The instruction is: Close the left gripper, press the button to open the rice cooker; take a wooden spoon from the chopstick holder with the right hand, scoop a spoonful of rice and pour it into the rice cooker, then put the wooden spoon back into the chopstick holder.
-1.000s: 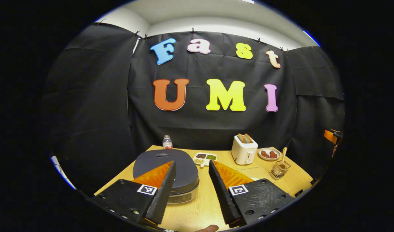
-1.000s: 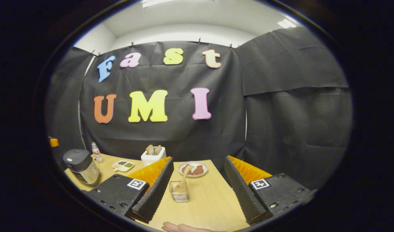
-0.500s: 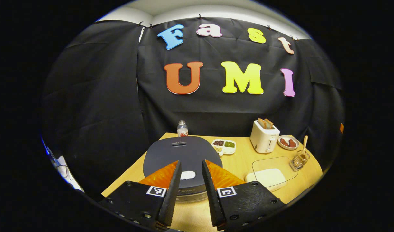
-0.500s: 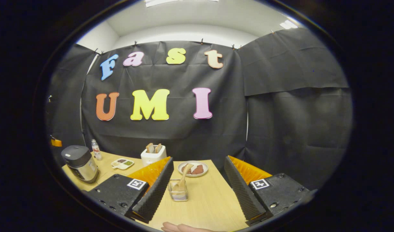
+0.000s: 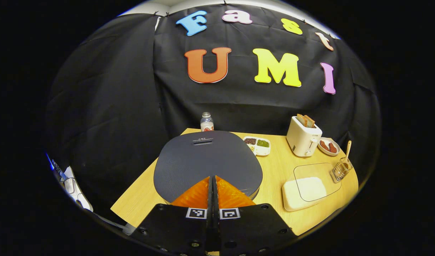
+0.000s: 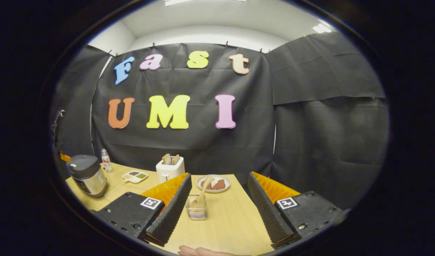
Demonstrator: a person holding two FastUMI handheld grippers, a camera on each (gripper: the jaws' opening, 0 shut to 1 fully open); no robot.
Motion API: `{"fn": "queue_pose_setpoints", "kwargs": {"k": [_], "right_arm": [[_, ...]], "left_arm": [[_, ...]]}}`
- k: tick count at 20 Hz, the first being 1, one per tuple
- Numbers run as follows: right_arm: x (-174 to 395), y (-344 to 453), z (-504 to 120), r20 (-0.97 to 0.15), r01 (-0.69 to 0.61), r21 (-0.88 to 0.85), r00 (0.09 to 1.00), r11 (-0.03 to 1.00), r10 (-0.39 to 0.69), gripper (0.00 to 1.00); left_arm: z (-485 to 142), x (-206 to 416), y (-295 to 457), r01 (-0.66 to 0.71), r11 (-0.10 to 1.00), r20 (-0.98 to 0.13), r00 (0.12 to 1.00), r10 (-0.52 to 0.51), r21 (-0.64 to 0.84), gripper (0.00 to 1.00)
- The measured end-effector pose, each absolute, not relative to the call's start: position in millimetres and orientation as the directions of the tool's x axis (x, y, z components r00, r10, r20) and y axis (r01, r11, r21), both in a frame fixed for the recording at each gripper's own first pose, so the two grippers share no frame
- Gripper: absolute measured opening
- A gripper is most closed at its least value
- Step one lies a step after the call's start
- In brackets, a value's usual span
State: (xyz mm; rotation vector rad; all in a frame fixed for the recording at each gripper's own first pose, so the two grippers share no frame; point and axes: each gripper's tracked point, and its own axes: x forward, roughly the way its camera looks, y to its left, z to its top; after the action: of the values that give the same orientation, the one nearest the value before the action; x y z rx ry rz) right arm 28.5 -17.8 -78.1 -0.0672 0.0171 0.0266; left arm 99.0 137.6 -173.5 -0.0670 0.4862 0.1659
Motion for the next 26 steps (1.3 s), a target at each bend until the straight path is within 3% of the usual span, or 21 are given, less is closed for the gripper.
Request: {"fn": "queue_pose_setpoints", "kwargs": {"k": [12,18,23,26], "right_arm": [[29.1,-7.3,-89.8,-0.040,-0.038,-0.040,0.999,0.998,0.036,1.00],[26.6,1.5,-96.5,-0.051,-0.062,-0.063,0.997,0.996,0.059,1.00],[33.7,-10.2,-108.8,-0.065,-0.040,-0.081,0.997,0.996,0.035,1.00],[42.7,-14.8,-122.5,-0.090,-0.029,-0.084,0.996,0.996,0.021,1.00]], "left_arm": [[-199.2,106.5,139.2,-0.195,0.973,-0.592,0.802,0.085,-0.124,0.00],[-197.9,109.6,139.1,-0.216,0.969,-0.589,0.801,0.109,-0.115,0.00],[-166.8,111.2,143.9,-0.245,0.964,-0.503,0.849,0.162,-0.103,0.00],[-103.5,100.7,148.6,-0.283,0.953,-0.335,0.913,0.233,-0.106,0.00]]}}
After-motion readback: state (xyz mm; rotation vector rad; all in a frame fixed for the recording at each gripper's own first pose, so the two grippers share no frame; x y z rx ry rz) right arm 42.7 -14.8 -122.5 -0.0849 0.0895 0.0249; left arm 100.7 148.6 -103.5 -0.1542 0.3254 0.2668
